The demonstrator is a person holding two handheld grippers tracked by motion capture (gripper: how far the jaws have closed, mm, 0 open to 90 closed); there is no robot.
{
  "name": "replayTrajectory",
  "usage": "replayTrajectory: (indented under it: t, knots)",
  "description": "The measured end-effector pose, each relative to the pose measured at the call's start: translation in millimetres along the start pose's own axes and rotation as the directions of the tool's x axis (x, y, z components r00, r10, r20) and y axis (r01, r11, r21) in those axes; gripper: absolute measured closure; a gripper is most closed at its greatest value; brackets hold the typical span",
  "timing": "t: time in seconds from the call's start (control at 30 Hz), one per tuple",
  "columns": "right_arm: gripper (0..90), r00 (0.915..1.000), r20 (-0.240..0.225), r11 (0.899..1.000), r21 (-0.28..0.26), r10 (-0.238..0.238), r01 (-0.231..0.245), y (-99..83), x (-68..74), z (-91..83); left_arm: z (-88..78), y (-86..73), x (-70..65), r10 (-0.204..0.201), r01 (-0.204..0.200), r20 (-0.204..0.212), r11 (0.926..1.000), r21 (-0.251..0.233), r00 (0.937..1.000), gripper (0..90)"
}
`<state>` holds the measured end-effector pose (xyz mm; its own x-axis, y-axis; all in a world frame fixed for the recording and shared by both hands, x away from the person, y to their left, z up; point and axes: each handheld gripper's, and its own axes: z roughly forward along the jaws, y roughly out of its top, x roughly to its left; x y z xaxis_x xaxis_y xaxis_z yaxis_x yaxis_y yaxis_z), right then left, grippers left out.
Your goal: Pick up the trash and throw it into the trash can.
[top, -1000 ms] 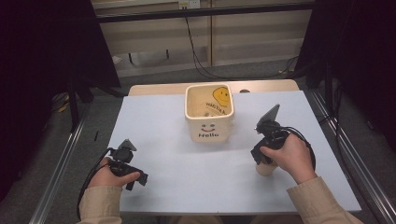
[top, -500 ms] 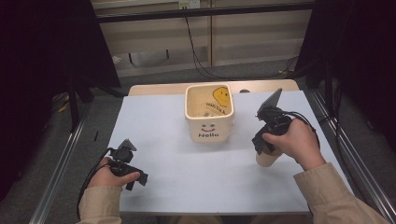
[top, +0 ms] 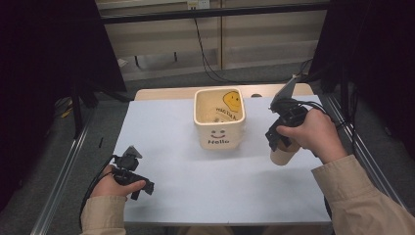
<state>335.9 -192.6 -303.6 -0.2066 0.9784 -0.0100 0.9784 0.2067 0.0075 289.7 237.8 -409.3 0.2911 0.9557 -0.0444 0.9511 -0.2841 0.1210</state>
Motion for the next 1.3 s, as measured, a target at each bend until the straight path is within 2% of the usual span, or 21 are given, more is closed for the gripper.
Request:
replayTrajectory:
  t: [0.07,0.13,0.2,0.4,0.53,0.67,0.8,0.93,1.07,1.3]
  knots:
    - [20.2,1.0000,0.005,1.000,-0.002,0.005,-0.005,1.7,0.3,-3.1,-0.9,-0.1,0.6,0.002,-0.002,0.003,1.0000,0.004,1.0000,3.6]
    - [20.3,1.0000,0.005,1.000,-0.005,0.003,-0.003,3.5,1.1,-7.0,-0.8,-0.5,0.2,-0.007,0.007,0.002,0.9999,-0.013,1.0000,3.6]
    - [20.2,0.9999,0.016,1.000,-0.012,0.005,-0.005,5.5,2.8,-11.8,-1.8,-0.1,0.4,0.006,-0.006,0.007,1.0000,0.002,1.0000,3.6]
    - [20.2,0.9993,0.035,1.000,-0.015,0.008,-0.007,15.9,6.5,-29.4,-1.3,-0.2,0.3,0.016,-0.016,0.003,0.9999,-0.005,0.9999,3.6]
    - [20.2,0.9989,0.046,1.000,-0.018,0.007,-0.006,21.5,7.3,-39.9,-2.4,-0.9,0.6,0.004,-0.003,0.007,0.9998,-0.017,1.0000,3.6]
    - [20.2,0.9988,0.047,1.000,-0.012,0.007,-0.007,25.9,7.5,-44.4,-3.3,-1.3,1.7,0.013,-0.013,0.012,0.9999,-0.008,0.9998,3.6]
    - [20.3,0.9984,0.056,1.000,-0.017,0.009,-0.008,31.8,6.5,-49.0,-3.4,-2.6,1.7,-0.003,0.004,0.021,0.9999,-0.017,0.9998,3.6]
    - [20.3,0.9985,0.055,1.000,-0.023,0.009,-0.008,33.7,6.1,-53.9,-3.2,-2.9,0.9,0.008,-0.008,0.011,0.9998,-0.020,0.9999,3.6]
    - [20.4,0.9982,0.059,1.000,-0.024,0.012,-0.011,36.5,4.9,-58.0,-2.8,-1.8,0.9,0.017,-0.017,0.023,0.9999,0.000,0.9996,3.6]
    - [20.5,0.9984,0.053,0.999,-0.032,0.020,-0.018,44.7,3.0,-65.5,-4.0,-3.0,1.1,0.007,-0.007,0.019,0.9998,-0.019,0.9998,3.6]
